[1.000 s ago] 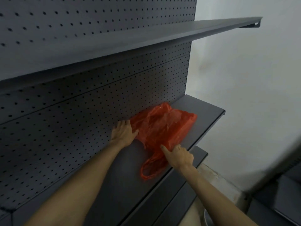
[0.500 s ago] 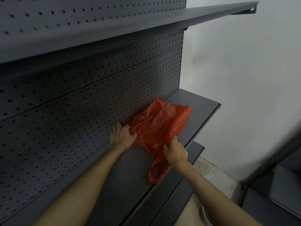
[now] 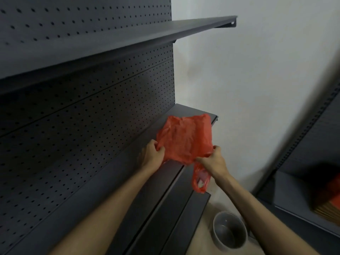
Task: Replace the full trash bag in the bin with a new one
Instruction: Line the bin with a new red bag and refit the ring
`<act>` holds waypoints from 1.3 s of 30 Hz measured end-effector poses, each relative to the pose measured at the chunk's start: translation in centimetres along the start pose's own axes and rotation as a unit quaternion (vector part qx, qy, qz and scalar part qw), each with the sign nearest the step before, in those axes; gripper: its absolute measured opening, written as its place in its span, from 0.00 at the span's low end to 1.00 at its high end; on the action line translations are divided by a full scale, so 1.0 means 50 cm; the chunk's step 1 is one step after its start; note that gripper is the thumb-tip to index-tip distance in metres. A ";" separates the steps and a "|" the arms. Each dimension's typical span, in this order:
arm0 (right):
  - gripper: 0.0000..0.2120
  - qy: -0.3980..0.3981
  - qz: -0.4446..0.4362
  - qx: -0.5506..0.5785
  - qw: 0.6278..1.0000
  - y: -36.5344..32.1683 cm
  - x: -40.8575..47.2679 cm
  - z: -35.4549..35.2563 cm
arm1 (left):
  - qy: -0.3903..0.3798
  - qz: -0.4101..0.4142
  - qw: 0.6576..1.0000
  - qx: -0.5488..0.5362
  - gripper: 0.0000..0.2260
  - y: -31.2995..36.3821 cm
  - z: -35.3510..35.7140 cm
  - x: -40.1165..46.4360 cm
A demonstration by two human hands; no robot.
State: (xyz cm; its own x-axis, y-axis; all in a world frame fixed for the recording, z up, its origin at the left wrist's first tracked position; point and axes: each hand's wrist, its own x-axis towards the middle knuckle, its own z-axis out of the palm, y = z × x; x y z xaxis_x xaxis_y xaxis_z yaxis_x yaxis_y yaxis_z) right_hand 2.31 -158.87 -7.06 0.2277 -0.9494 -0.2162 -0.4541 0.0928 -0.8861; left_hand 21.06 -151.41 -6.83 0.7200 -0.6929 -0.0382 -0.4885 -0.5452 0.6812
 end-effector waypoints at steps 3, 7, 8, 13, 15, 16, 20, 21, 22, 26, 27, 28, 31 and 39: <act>0.29 0.026 -0.003 0.033 0.999 0.023 0.006 -0.068 | -0.015 0.029 0.998 -0.051 0.12 0.061 0.039 -0.023; 0.28 0.040 -0.022 0.047 0.998 0.056 -0.013 -0.161 | -0.067 0.056 0.989 -0.122 0.21 0.135 0.085 -0.065; 0.30 0.047 -0.029 0.032 0.998 0.065 -0.022 -0.185 | -0.084 0.060 0.986 -0.129 0.24 0.150 0.095 -0.075; 0.26 0.103 -0.033 -0.029 0.994 0.127 -0.051 -0.276 | -0.175 0.071 0.967 -0.170 0.22 0.213 0.147 -0.131; 0.21 0.126 -0.042 -0.031 0.991 0.144 -0.067 -0.306 | -0.212 0.081 0.957 -0.179 0.19 0.232 0.166 -0.149; 0.21 0.137 -0.046 -0.032 0.989 0.153 -0.075 -0.319 | -0.227 0.089 0.953 -0.179 0.20 0.238 0.177 -0.158; 0.29 0.139 -0.033 -0.043 0.989 0.190 -0.090 -0.357 | -0.247 0.101 0.948 -0.173 0.30 0.248 0.216 -0.178; 0.28 0.135 -0.026 -0.037 0.990 0.199 -0.094 -0.363 | -0.242 0.103 0.950 -0.169 0.31 0.247 0.226 -0.183; 0.27 0.129 -0.019 -0.032 0.991 0.207 -0.098 -0.367 | -0.237 0.107 0.951 -0.166 0.30 0.245 0.237 -0.189; 0.38 0.070 -0.016 -0.056 0.996 0.238 -0.123 -0.376 | -0.247 0.109 0.948 -0.171 0.28 0.227 0.286 -0.214; 0.39 0.056 -0.019 -0.072 0.996 0.249 -0.126 -0.377 | -0.252 0.107 0.947 -0.169 0.27 0.221 0.298 -0.220; 0.38 0.051 -0.023 -0.080 0.995 0.263 -0.128 -0.378 | -0.256 0.109 0.946 -0.164 0.27 0.213 0.312 -0.224; 0.30 0.094 -0.007 -0.099 0.991 0.314 -0.123 -0.380 | -0.265 0.098 0.950 -0.136 0.27 0.189 0.354 -0.235; 0.14 0.052 0.068 -0.232 0.969 0.481 -0.076 -0.406 | -0.262 0.037 0.959 -0.098 0.08 0.152 0.470 -0.260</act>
State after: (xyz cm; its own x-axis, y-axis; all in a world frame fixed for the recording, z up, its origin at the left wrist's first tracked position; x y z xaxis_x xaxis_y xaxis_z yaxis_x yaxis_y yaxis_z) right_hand -26.95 -159.12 -19.21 0.0609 -0.9653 -0.2538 -0.8181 0.0974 -0.5668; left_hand -3.59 -157.63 -18.36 0.3147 -0.8968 -0.3109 -0.3896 -0.4207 0.8193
